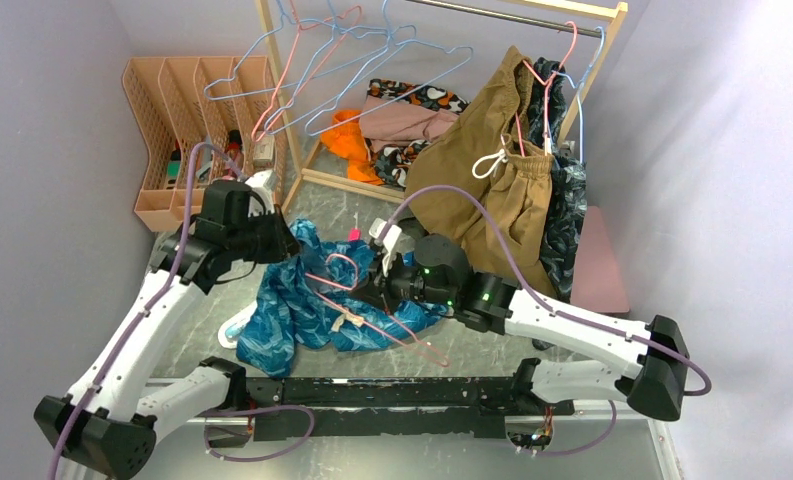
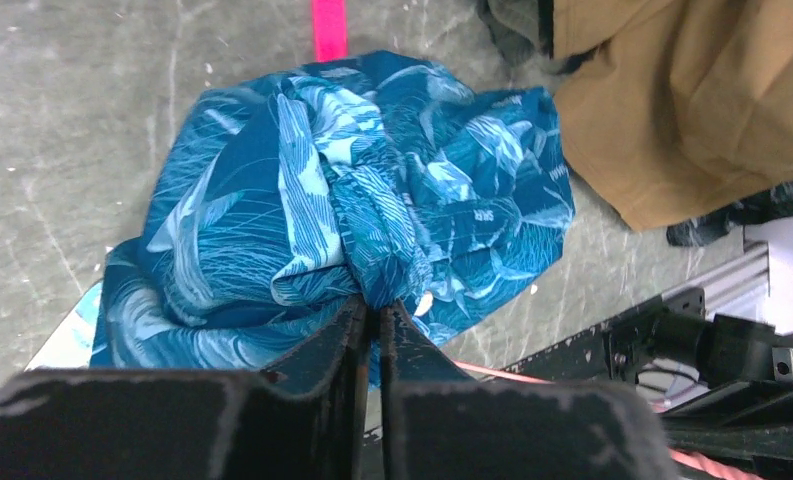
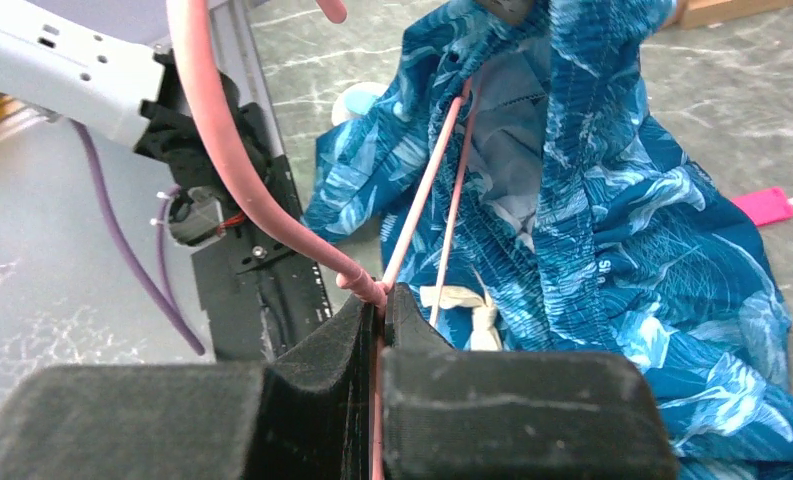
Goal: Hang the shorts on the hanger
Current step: Hang the shorts on the hanger.
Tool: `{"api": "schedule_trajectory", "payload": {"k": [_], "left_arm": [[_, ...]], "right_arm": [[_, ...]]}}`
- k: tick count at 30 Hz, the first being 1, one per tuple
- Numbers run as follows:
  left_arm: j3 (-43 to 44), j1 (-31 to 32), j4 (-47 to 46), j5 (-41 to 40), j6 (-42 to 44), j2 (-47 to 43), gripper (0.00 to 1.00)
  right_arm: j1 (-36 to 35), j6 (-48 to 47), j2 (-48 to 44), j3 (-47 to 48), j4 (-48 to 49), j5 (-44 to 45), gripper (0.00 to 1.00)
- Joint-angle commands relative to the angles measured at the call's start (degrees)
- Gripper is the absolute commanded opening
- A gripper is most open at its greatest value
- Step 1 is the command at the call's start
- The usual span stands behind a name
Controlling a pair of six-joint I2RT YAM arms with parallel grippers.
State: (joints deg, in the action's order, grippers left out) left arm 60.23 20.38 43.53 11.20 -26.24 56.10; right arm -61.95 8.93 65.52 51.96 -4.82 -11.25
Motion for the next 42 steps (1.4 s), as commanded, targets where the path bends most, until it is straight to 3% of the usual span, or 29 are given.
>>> {"api": "schedule_trajectory", "payload": {"k": [1,7,12,26,34,42], "left_arm": [[1.05,0.87,-3.24,7.23,0.14,2.64,0.16],[1.40,1.94,-1.57,4.80,0.22,1.81,0.56],[3.11,1.94,1.05,3.30,0.72,-0.57,0.71],[-2.73,1.94,9.17,-8.38,-5.05,-10.56,0.69],[-6.30,1.94,9.01,-9.31,-5.66,-9.78,0.67],[-9.20,1.94,9.20,-17.51,-11.13,-7.26,0.66]], "right_arm": [[-0.94,5.16,-2.90,-4.26,12.34,-3.72,0.00],[-0.92,7.27,-4.82,-7.41,17.18,2.17,0.00],[-0.90,7.91,-3.87,-8.56,18.87,2.73,0.00],[-0.93,10.66,-3.08,-11.98,20.12,8.49,0.00],[-0.95,12.06,-3.23,-12.20,19.73,10.85,0.00],[-0.98,12.50,-1.34,-12.08,20.97,8.91,0.00]]}}
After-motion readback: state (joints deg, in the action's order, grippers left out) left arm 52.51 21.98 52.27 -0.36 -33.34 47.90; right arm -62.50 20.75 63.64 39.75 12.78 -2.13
